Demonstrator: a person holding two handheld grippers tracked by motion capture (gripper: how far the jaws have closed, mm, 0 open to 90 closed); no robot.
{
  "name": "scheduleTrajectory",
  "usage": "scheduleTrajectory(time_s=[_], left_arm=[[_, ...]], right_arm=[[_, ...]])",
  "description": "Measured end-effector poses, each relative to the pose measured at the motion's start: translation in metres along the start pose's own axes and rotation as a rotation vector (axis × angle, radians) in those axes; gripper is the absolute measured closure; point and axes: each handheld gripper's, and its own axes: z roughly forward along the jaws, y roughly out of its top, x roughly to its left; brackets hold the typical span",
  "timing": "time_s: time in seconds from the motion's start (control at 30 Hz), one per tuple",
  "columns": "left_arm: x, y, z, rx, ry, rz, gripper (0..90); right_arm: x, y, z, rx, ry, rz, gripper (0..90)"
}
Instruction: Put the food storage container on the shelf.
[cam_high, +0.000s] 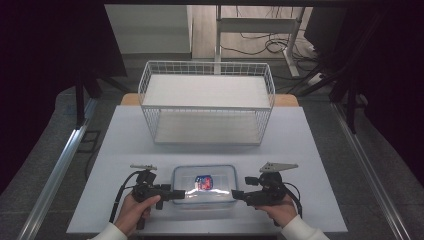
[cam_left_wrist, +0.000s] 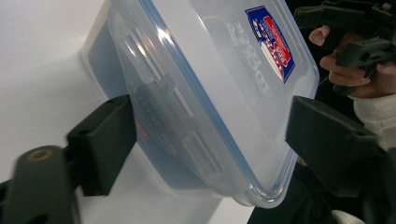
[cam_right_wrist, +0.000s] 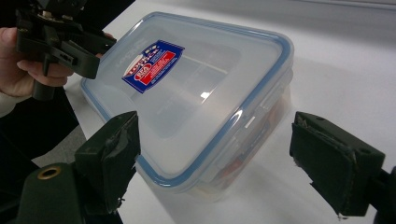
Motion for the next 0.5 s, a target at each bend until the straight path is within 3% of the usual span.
scheduleTrajectory(time_s=[0.13, 0.23, 0.5], left_arm=[[0.0, 0.0, -0.002, -0.013, 0.008, 0.001, 22.2], [0.001, 0.0, -0.003, -0.013, 0.004, -0.005, 24.5], [0.003, 0.0, -0.004, -0.02, -0.009, -0.023, 27.3]], right_arm=[[-0.004, 0.0, 0.004, -0.001, 0.037, 0.044, 15.0], [-0.009, -0.001, 0.013, 0.043, 0.077, 0.096, 10.4], [-0.016, 0.0, 0.029, 0.072, 0.152, 0.209, 12.4]])
